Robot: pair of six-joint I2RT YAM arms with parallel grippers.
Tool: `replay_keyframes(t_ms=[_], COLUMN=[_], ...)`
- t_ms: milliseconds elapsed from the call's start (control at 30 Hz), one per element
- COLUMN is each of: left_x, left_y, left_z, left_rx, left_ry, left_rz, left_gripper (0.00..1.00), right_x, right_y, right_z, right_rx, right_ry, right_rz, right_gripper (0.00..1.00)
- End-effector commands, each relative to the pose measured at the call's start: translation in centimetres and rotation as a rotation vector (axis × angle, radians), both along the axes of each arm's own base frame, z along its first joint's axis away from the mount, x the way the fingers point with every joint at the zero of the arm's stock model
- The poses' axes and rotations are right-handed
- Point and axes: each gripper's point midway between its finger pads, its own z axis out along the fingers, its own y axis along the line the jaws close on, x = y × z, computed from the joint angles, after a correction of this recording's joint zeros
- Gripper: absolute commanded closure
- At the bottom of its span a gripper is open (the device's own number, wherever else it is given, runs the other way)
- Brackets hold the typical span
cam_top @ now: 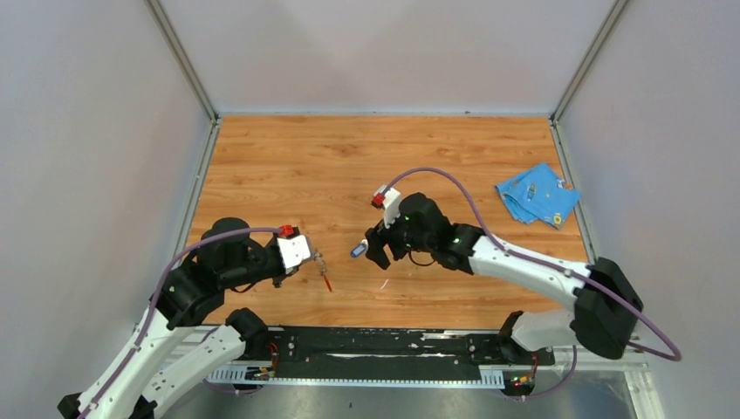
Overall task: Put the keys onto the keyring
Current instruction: Pick up the key from the center of the board.
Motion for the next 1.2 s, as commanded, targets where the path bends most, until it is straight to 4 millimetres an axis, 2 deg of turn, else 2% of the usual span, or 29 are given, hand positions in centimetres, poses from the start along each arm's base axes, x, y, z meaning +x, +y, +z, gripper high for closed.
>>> replay_keyframes(t_ms=[0,67,200,367,567,667,900,1167], left_x=[-0.2,0.0,0.4,0.6,0.1,0.1,0.0,-0.1], left_y=[0.6,0.6,1.1,1.5,1.1,1.2,1.1,0.8], left_z=[-0.5,-0.8,-1.6,-2.1,-2.7,-2.8,-3.1,-2.4], left_rx=[-0.006,0.01,0.054,0.098,0.098,0.1,0.105,0.086], left_ry=[0.041,0.046,0.016,-0.007,0.01,0.009,0.017,0.023], left_rz=[0.047,0.048,0.05,0.044,0.008,0.007,0.0,-0.005], left_gripper=[1.0,1.0,1.0,1.0,1.0,1.0,1.0,1.0], right_x=[2.4,3.5,5.5,6.9,7.6,7.5,6.2,6.3], right_y=[0.1,0.6,1.8,3.5,4.6,4.8,5.0,5.0], right_z=[-5.3,-7.0,-9.3,-10.1,-11.1,-11.6,-12.6,-13.7], right_rx=[-0.101,-0.143,-0.196,-0.242,-0.263,-0.276,-0.285,-0.318], right_ry=[0.066,0.045,-0.026,-0.119,-0.149,-0.147,-0.127,-0.122], right_rz=[-0.1,-0.104,-0.092,-0.035,0.001,0.022,0.081,0.096], right_gripper=[0.24,0.29,0.29,0.29,0.37,0.42,0.43,0.5])
